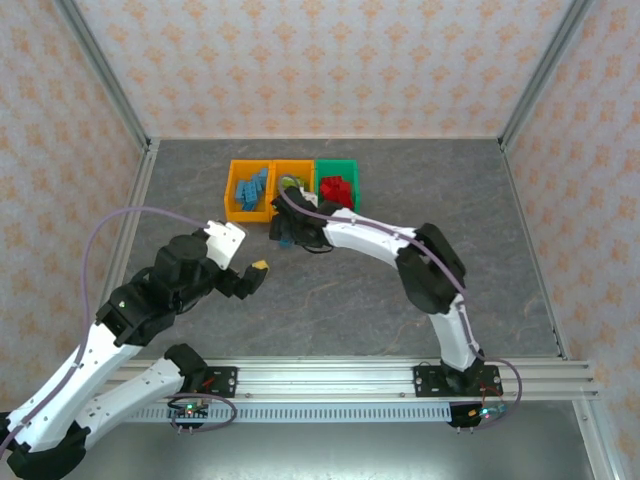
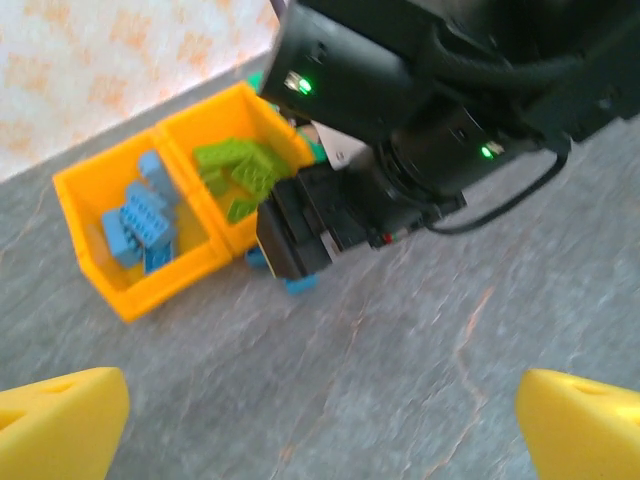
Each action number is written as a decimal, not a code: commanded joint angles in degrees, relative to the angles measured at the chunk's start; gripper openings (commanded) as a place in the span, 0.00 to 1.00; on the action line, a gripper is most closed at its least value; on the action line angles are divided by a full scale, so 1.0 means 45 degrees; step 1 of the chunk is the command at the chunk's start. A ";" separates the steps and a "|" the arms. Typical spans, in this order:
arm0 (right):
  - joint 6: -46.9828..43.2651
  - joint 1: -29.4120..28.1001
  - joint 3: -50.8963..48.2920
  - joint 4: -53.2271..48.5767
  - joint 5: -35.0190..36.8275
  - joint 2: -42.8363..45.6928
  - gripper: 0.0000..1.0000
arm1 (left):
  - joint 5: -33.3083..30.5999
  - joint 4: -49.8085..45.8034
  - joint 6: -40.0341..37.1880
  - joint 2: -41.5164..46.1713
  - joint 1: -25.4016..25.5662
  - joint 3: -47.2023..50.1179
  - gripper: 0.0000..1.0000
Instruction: Sort the legos into containers by color
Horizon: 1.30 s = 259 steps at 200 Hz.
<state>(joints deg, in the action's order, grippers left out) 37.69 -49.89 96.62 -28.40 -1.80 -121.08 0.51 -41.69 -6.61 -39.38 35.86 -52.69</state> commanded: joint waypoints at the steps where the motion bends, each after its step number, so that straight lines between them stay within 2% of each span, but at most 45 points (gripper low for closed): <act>1: 0.0061 -0.0260 0.1577 -0.1279 0.1368 -0.1193 0.83 | -0.1040 -0.0461 -0.0531 0.0078 -0.0099 -0.0128 1.00; 35: 0.0300 -0.0358 0.3431 -0.2490 0.1767 -0.3019 0.72 | -0.1481 -0.0588 -0.0887 0.0098 -0.0098 0.0253 1.00; 64: 0.0532 -0.0359 0.3510 -0.2586 0.2168 -0.3491 0.54 | -0.1458 -0.0591 -0.0879 0.0087 -0.0097 0.0355 1.00; 90: 0.0540 -0.0376 0.3393 -0.2772 0.2004 -0.3202 0.40 | -0.1442 -0.0540 -0.0853 0.0223 -0.0097 0.0378 1.00; 117: 0.0202 -0.0417 0.1816 -0.1576 0.1664 -0.1441 0.24 | -0.1570 -0.0476 -0.0797 0.0474 -0.0098 0.0414 1.00; 154: -0.1184 -0.0476 -0.0960 0.2020 0.0311 0.1614 0.25 | -0.2184 -0.0167 -0.0549 0.1134 -0.0164 0.0545 1.00; 178: -0.2454 -0.0476 -0.0927 0.3770 0.0129 0.1681 0.27 | -0.2379 0.0193 -0.0312 0.1696 -0.0472 0.0796 1.00; 200: -0.3213 -0.0218 0.1333 0.3107 0.0738 0.0122 0.27 | -0.2398 0.0283 -0.0177 0.2025 -0.0677 0.0979 1.00; 259: -0.3727 0.0670 0.8443 0.1117 -0.0791 -0.5053 0.29 | -0.2366 0.0318 -0.0250 0.1846 -0.0913 0.1102 1.00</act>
<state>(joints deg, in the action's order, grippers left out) 23.27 -48.47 125.01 -17.61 -2.44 -136.57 -9.13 -42.06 -8.45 -30.61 32.82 -48.58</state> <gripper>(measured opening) 0.283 0.998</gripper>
